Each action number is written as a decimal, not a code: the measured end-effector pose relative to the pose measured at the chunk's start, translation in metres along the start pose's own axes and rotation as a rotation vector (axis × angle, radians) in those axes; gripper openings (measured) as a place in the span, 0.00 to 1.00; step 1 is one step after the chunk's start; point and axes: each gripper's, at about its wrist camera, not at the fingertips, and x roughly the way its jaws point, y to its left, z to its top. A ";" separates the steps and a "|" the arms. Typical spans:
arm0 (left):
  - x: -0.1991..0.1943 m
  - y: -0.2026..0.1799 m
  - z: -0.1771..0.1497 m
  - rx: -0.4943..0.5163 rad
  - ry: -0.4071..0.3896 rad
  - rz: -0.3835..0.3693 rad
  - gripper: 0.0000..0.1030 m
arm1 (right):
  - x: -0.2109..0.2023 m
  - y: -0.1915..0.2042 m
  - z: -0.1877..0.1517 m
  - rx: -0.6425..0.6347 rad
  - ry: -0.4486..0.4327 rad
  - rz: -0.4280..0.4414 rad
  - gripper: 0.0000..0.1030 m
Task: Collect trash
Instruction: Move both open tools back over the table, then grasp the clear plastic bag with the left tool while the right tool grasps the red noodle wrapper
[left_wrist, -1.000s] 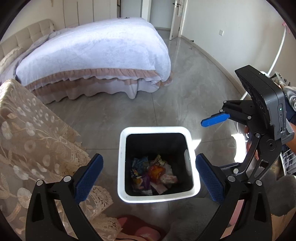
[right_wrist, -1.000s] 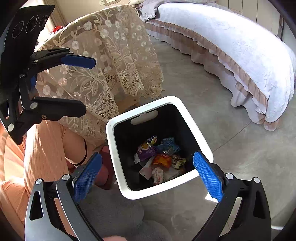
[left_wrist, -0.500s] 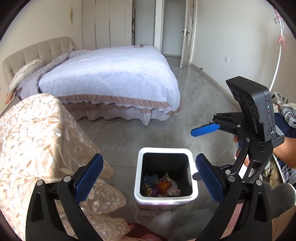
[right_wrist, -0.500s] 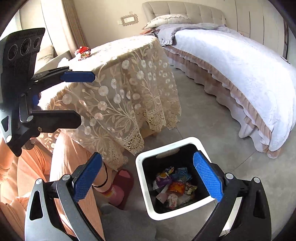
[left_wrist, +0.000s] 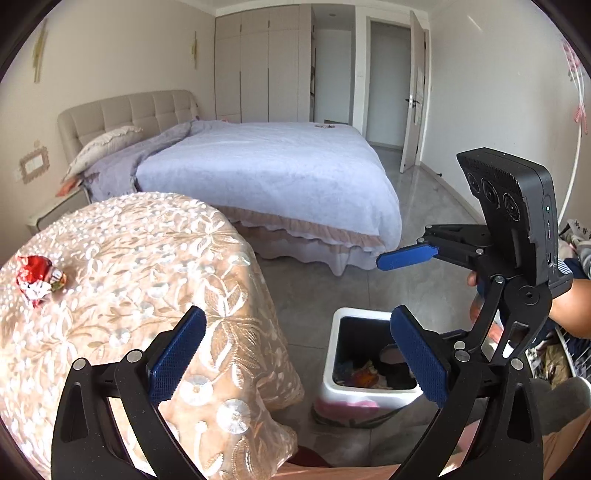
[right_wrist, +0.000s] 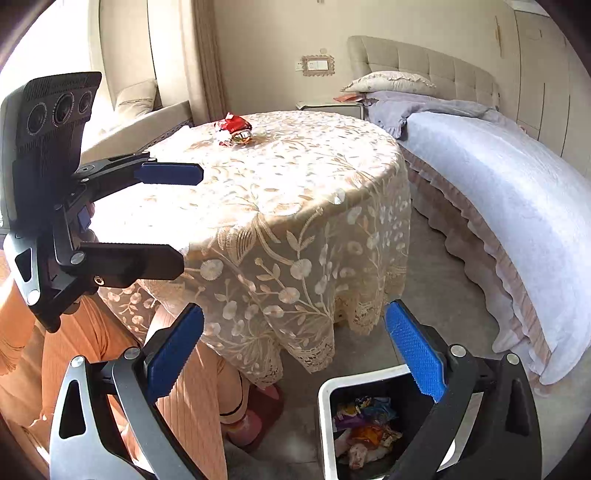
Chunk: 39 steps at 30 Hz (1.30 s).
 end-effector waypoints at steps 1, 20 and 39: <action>-0.004 0.004 -0.001 -0.006 -0.005 0.010 0.95 | 0.002 0.005 0.006 -0.009 -0.006 0.011 0.95; -0.074 0.130 -0.017 -0.180 -0.101 0.208 0.95 | 0.074 0.075 0.117 -0.163 -0.060 0.154 0.95; -0.094 0.251 -0.032 -0.324 -0.112 0.358 0.95 | 0.178 0.098 0.200 -0.204 -0.016 0.243 0.95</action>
